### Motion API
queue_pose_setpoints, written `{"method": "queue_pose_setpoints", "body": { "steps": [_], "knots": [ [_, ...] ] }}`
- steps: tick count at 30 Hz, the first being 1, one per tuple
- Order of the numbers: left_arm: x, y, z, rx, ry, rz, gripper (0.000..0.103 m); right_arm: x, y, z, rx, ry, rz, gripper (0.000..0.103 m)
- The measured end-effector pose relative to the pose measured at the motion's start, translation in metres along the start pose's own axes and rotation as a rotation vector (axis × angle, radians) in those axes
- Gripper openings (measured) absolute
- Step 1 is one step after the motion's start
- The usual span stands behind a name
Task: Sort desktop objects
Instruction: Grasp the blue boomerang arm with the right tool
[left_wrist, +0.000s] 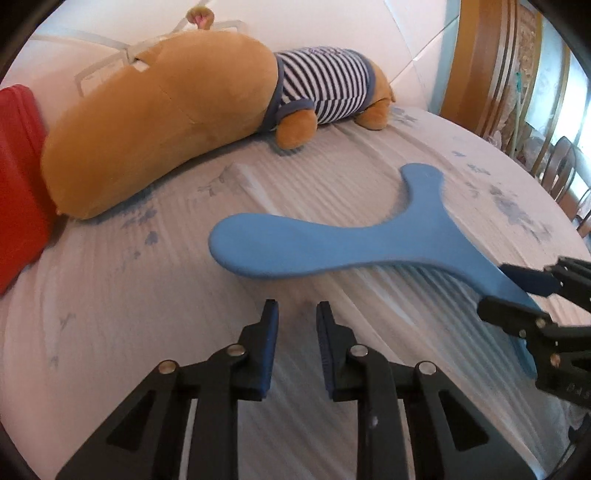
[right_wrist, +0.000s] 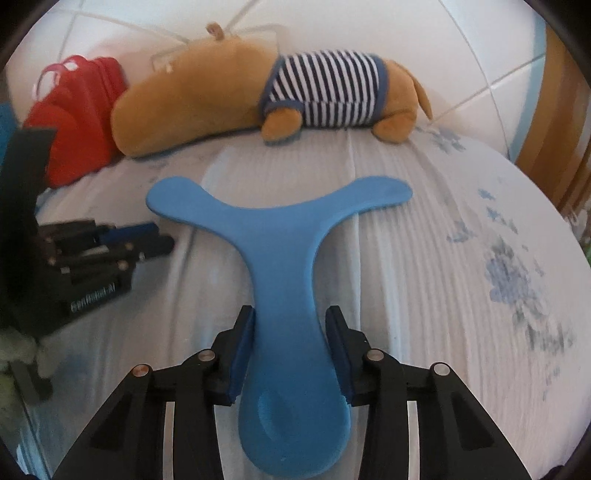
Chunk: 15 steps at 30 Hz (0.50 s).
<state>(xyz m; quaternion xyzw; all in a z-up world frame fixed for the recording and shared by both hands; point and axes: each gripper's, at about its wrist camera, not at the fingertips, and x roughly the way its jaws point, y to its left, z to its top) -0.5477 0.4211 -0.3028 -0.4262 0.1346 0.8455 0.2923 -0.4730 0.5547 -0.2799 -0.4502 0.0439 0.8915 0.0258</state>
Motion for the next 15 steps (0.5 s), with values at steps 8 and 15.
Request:
{"method": "queue_pose_setpoints", "body": {
  "steps": [8,15],
  "knots": [
    [-0.058,-0.016,-0.023,0.002,0.004,-0.009,0.023,-0.034,-0.020,-0.041,-0.034,0.078,0.038,0.039],
    [-0.060,-0.067,-0.025,0.116,0.006,-0.085,0.080,-0.057,-0.071,-0.094,-0.040,0.123,0.026,0.038]
  ]
}}
